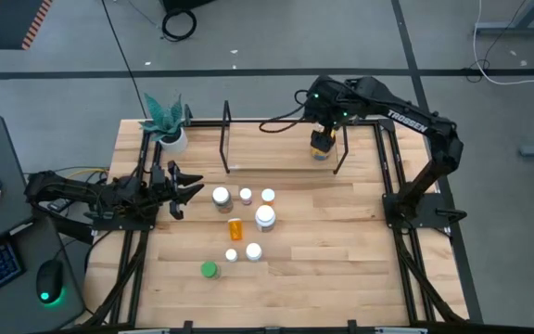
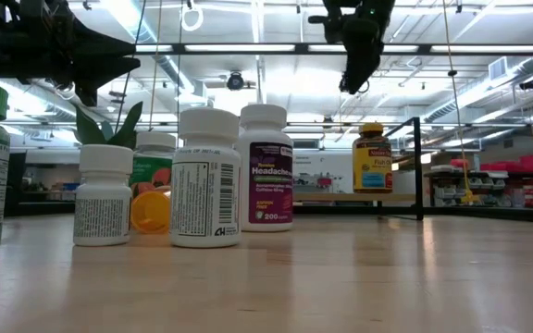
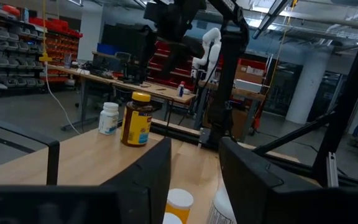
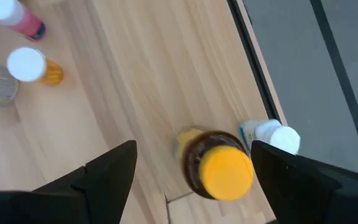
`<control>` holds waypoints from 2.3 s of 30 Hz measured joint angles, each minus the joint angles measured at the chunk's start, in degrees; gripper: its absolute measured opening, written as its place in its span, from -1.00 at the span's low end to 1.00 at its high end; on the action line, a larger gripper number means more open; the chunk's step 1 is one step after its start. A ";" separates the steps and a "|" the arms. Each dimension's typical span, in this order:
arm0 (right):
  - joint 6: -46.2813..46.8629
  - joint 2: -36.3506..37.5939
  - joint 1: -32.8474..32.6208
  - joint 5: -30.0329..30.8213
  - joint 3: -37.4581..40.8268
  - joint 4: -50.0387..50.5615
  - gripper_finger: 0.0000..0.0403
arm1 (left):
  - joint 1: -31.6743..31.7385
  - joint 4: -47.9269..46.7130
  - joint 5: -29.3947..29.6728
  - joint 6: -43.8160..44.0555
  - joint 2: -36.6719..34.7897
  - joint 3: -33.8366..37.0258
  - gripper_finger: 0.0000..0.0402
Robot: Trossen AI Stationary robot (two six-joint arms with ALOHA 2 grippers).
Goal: Pick and place medicine bottles onto shelf by color
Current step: Put the white-green pill bottle on the shelf
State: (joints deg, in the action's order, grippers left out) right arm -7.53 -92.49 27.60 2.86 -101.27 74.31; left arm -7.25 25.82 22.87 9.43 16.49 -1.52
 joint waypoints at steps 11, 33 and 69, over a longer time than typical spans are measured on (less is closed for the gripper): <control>1.04 -0.16 -8.29 -0.25 0.00 -8.03 0.60 | 0.00 -0.51 -0.01 -3.65 0.00 -0.01 -0.31; -1.88 0.58 -23.44 1.04 19.03 -36.31 0.60 | 0.00 0.63 -0.02 -0.02 0.00 0.02 -0.29; -4.37 20.93 -30.85 5.87 64.35 -88.25 0.48 | 2.69 -61.23 -4.80 4.61 35.41 -42.06 0.23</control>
State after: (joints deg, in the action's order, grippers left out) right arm -11.91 -71.55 -3.25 8.74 -36.93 -13.94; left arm -4.56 -35.41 18.07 14.04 51.90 -43.58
